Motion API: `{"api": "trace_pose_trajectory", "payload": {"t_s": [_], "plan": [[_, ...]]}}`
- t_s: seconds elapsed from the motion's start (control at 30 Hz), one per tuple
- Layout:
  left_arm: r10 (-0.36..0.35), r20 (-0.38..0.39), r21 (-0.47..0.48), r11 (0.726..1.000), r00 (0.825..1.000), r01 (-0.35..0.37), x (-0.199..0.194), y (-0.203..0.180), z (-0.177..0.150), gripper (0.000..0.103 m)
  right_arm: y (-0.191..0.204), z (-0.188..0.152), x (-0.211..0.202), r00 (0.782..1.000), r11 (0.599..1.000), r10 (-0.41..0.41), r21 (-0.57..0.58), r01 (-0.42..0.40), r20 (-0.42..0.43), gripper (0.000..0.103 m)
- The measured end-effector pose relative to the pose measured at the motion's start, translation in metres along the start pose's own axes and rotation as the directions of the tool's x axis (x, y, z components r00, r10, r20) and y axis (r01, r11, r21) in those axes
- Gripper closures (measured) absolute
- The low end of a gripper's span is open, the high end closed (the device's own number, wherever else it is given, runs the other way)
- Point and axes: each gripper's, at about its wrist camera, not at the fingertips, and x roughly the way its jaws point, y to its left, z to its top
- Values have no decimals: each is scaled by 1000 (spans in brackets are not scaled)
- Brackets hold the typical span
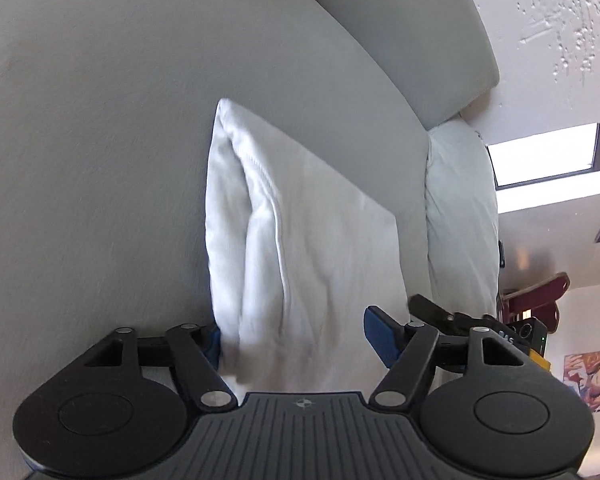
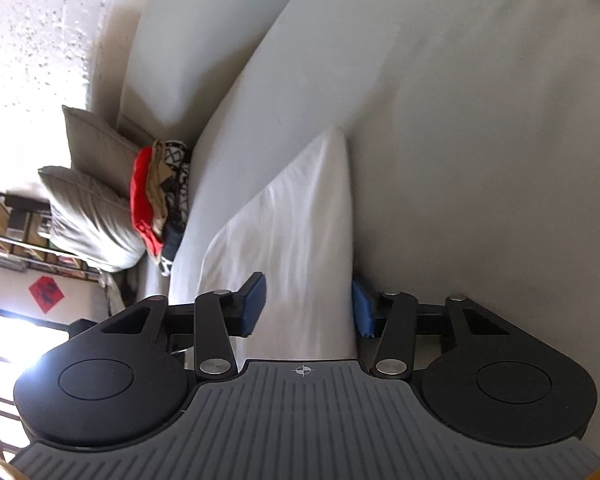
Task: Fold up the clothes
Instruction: 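Grip the shirt end with the left tool while the right tool grips beside it, lift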
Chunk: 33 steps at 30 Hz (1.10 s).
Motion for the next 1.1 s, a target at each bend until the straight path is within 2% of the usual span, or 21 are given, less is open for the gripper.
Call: {"api": "trace_pose_trajectory", "payload": {"t_s": [0.13,0.2,0.23,0.27,0.33,0.43,0.5,0.57,0.63,0.7,0.8,0.87,0.93,1.03,1.1], "plan": [[-27,19,-20,999,999,27,9,2,10,46,4,7,17,999,999,40,-35,-39,8,53],[-17,27,-18,1000,999,17,10,1,8,60,3,9,20,998,999,50,-24,-49,26,64],[-11,32,-17,1000,999,12,10,0,7,66,1,9,21,999,1000,29,-10,-28,37,85],[17,42,-26,1000,999,-16,8,0,5,77,1,7,19,999,1000,16,-14,-16,50,97],[70,72,-47,997,995,-67,3,-3,-3,86,3,3,16,997,1000,-9,-24,10,76,97],[186,159,88,976,970,-202,-7,-47,-26,92,42,-16,-2,984,973,-64,-207,99,166,97],[261,234,213,926,936,-311,-12,-87,-49,94,70,-33,-23,973,945,-54,-303,123,225,97],[284,331,301,872,900,-386,-23,-125,-78,94,95,-53,-50,956,908,-36,-391,153,291,98],[282,447,369,806,849,-463,-38,-161,-114,94,110,-77,-84,934,880,-15,-439,182,358,97],[248,553,422,740,796,-524,-53,-189,-155,94,117,-102,-119,907,861,7,-463,208,420,97],[146,662,490,658,735,-572,-74,-222,-218,94,129,-140,-171,860,831,44,-496,251,509,97],[79,675,524,648,733,-552,-82,-237,-246,94,137,-165,-206,823,811,71,-513,282,564,97],[11,684,558,636,730,-532,-90,-253,-273,94,138,-178,-242,775,800,85,-506,321,626,97],[-82,648,628,621,758,-470,-91,-287,-292,94,135,-187,-299,715,810,89,-467,353,694,97],[-145,589,674,631,795,-384,-88,-311,-298,94,132,-193,-337,672,817,90,-440,373,735,97]]}}
